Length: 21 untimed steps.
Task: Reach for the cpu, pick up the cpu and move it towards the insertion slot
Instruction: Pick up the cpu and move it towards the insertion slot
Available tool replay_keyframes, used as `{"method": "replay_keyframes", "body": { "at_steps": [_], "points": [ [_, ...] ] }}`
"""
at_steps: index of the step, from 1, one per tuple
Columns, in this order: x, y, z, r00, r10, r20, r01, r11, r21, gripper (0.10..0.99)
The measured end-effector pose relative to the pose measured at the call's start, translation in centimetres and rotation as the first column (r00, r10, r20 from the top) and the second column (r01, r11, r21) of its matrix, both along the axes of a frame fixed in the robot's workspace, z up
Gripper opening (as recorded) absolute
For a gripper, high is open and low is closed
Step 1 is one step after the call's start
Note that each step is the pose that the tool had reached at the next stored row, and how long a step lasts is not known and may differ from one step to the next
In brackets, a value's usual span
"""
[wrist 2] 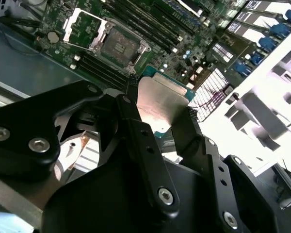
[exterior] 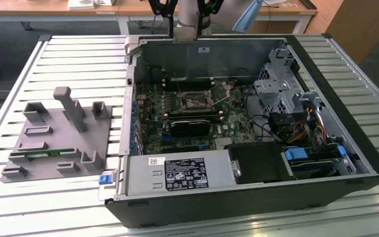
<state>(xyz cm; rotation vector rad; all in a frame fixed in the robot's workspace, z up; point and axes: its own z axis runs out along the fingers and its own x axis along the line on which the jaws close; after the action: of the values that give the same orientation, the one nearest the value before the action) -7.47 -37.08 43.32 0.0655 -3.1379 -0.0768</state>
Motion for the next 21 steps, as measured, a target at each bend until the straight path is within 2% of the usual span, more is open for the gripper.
{"method": "replay_keyframes", "body": {
  "at_steps": [7,14,21],
  "points": [
    [1.19,2.06,-0.25,1.0,0.0,0.0001,0.0,1.0,0.0,0.529],
    [3.17,3.73,-0.56,1.0,0.0,0.0001,0.0,1.0,0.0,0.529],
    [5.95,4.33,-0.84,1.0,0.0,0.0001,0.0,1.0,0.0,0.529]
  ]
}}
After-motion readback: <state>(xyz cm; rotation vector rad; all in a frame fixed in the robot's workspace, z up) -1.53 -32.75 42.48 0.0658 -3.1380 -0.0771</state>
